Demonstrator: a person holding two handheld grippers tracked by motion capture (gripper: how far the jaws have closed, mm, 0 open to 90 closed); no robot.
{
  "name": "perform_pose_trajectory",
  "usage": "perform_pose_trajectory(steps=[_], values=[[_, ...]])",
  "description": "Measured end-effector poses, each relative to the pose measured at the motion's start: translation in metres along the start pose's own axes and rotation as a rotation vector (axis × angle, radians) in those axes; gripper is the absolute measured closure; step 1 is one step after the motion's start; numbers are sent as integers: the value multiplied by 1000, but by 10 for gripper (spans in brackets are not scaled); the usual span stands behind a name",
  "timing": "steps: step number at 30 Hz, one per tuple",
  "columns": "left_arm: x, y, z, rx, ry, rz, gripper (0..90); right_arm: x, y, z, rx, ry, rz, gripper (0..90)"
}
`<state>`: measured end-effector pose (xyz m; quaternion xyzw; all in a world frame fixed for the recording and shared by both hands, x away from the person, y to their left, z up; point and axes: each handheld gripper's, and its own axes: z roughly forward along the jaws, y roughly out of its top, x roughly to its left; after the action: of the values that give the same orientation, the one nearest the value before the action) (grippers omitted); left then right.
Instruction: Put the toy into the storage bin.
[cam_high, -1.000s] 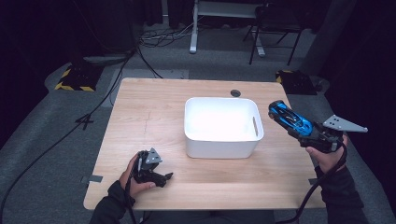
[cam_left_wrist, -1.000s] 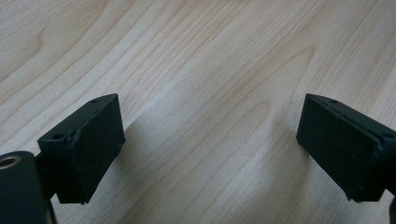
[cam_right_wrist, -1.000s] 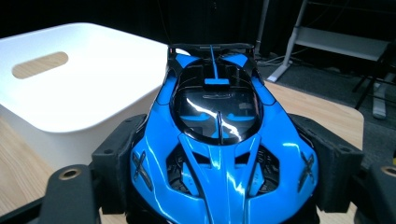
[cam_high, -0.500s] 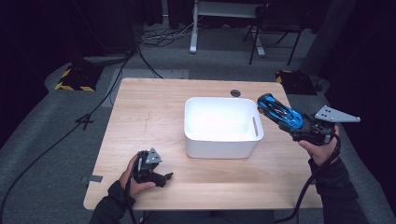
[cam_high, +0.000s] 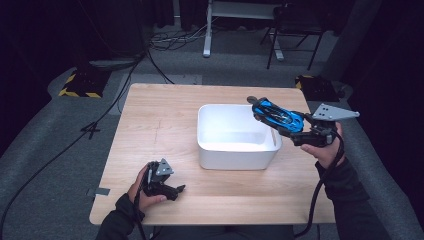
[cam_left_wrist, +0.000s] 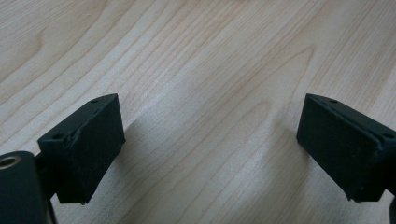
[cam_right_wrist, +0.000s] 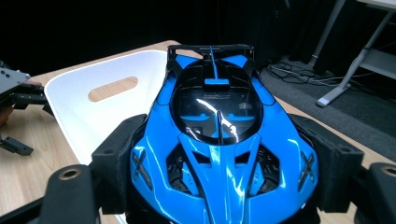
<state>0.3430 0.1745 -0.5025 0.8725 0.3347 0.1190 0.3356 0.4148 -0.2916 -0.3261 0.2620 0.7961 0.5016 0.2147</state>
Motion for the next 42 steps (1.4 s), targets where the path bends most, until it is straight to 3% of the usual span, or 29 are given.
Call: perform_pose_trajectory(steps=[8, 15, 17, 24, 34, 42], values=[[0, 0, 0, 0, 0, 0, 78, 6, 3, 20, 45, 40, -24, 247], [0, 0, 0, 0, 0, 0, 78, 7, 3, 40, 121, 89, -43, 247], [0, 0, 0, 0, 0, 0, 78, 9, 4, 50, 176, 103, -57, 247], [0, 0, 0, 0, 0, 0, 78, 13, 7, 64, 278, 130, -100, 247], [0, 0, 0, 0, 0, 0, 78, 14, 11, 73, 378, 142, -131, 247], [0, 0, 0, 0, 0, 0, 78, 12, 12, 73, 448, 116, -157, 246]])
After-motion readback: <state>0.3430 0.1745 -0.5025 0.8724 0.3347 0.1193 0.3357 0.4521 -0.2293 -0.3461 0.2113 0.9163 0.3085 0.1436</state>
